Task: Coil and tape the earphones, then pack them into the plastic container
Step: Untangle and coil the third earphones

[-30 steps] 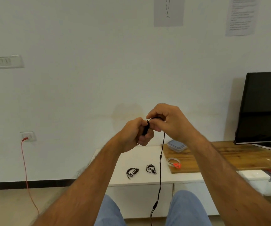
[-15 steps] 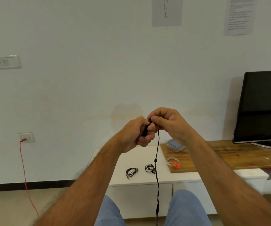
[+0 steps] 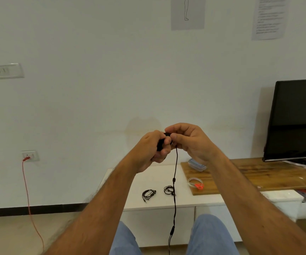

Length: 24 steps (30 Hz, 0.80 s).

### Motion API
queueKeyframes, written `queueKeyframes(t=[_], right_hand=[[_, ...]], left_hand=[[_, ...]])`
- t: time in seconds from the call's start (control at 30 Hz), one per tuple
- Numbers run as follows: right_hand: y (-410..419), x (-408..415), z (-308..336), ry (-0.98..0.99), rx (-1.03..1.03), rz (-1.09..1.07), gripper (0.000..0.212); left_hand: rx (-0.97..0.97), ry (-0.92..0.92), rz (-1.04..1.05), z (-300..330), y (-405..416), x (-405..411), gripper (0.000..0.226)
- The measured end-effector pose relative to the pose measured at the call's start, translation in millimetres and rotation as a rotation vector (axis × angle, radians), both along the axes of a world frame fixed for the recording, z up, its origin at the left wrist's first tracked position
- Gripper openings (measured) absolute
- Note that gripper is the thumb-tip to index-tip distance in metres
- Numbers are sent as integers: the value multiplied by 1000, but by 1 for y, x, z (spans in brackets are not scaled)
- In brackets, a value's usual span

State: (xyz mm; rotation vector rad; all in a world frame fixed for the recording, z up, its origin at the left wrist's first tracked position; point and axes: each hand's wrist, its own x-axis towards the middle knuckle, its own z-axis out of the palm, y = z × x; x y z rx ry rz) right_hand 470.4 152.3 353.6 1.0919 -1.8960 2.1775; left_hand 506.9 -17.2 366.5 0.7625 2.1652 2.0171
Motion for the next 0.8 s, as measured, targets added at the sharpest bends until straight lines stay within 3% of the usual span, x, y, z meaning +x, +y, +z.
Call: queueKeyframes(t=[0.17,0.4,0.6,0.8], right_hand=[[-2,-1,0,0,-2,-25,14],[-11,-5,-7,-90,-206,47,14],[-29,3,-26,-119,-105,-50,36],[-33,11,-41,-87,114,-140,22]], left_hand=[[46,-13,8,0,3,3,37],[160,13,-48,3,7,4,35],[208,73,-13,16,9,4,30],[235,69,15,21,1,1,33]])
